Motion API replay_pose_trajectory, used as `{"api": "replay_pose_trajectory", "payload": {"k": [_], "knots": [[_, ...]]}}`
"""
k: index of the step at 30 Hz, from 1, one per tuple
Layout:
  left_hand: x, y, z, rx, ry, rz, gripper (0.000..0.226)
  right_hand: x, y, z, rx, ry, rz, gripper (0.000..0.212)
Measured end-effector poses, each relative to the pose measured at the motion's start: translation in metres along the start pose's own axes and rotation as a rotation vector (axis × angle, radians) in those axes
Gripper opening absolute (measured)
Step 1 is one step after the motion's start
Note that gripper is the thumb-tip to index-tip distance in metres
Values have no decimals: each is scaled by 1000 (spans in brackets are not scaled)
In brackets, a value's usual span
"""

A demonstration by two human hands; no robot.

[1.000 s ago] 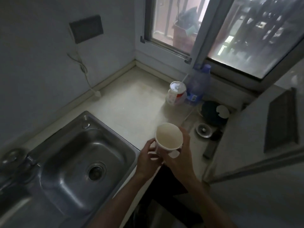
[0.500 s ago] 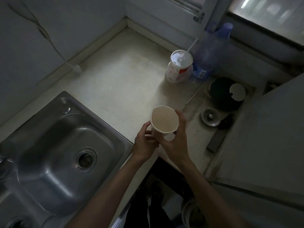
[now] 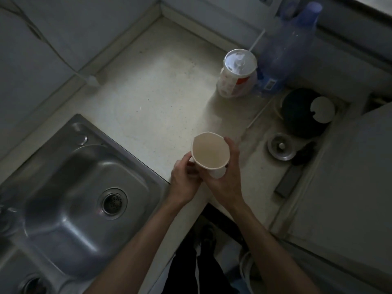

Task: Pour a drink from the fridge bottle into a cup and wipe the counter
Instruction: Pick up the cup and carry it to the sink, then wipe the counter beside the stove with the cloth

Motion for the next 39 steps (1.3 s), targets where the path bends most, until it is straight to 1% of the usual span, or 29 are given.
{"api": "replay_pose_trajectory", "payload": {"k": [5,10,13,15,18,21,23,25,26,30,33,36,39], "knots": [[-1,2,1,-33,-41,-5,51,0,5,1,14,-22,-8,92],[-2,1,-4,-48,-10,-20,50,2,4,1,31,-22,36,102],[1,-3,-15,-49,26,-62,58,8,-1,-2,62,-62,50,113],[2,-6,-23,-41,2,-76,62,15,-7,-8,60,-138,16,114],[-3,-14,-45,-55,44,-67,65,30,-15,-21,0,-302,-106,106],[-8,-30,-78,-56,162,-55,71,62,-11,-28,-56,-439,-291,85],[-9,-44,-102,-59,257,-57,73,91,-4,-22,-30,-495,-354,73],[-9,-62,-125,-56,328,-70,75,118,2,-5,84,-556,-386,68],[-9,-73,-138,-57,355,-87,76,131,3,8,168,-597,-407,67],[1,-113,-177,-74,429,-238,76,167,7,59,586,-790,-465,69],[10,-149,-196,-150,441,-351,77,179,4,97,866,-913,-482,71],[16,-186,-207,-255,531,-466,80,176,0,128,1014,-1042,-542,78],[19,-223,-209,-353,551,-580,80,175,-8,152,1138,-1109,-568,85]]}}
Point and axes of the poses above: each hand's wrist, its own y-axis towards the middle knuckle, its own z-axis out of the palm, x = y × z, the point moved 1 cm from there along y, towards the middle knuckle, and after that the axes turned 11 degrees about x, right-handed, at the moved point
